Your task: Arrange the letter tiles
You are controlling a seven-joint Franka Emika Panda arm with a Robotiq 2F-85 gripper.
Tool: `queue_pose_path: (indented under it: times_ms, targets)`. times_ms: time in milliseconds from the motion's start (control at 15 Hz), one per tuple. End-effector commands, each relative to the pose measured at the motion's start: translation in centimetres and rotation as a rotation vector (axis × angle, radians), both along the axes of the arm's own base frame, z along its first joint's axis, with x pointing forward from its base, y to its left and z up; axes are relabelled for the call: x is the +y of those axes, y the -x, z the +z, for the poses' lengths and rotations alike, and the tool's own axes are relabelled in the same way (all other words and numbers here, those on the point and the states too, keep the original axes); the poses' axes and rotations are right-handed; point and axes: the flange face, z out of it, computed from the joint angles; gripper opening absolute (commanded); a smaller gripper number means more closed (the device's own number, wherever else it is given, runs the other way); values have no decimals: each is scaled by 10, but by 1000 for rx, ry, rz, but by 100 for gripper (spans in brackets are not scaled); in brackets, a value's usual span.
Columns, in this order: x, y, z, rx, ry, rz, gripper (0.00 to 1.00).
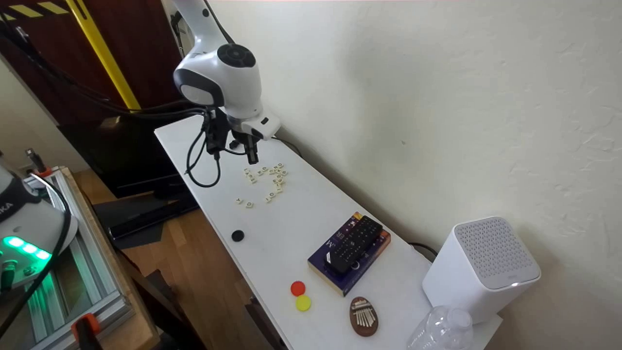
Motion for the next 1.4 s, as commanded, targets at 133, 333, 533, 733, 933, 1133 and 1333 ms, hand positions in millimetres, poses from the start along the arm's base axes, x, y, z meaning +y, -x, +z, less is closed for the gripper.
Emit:
queue_pose_path:
  times_ms: [133,333,533,733,933,1133,1333]
  targets:
    - [1,-12,-15,-7,10,18,0]
    - [1,-17,-26,-2,7,19,0]
    - [2,-22,-36,-1,2,18,0]
    - [3,-25,-44,6,1,23,0]
    - [5,-27,-52,17,-4,32,0]
    - [8,-27,-61,33,-8,45,0]
    - [10,-33,-63,25,-11,42,0]
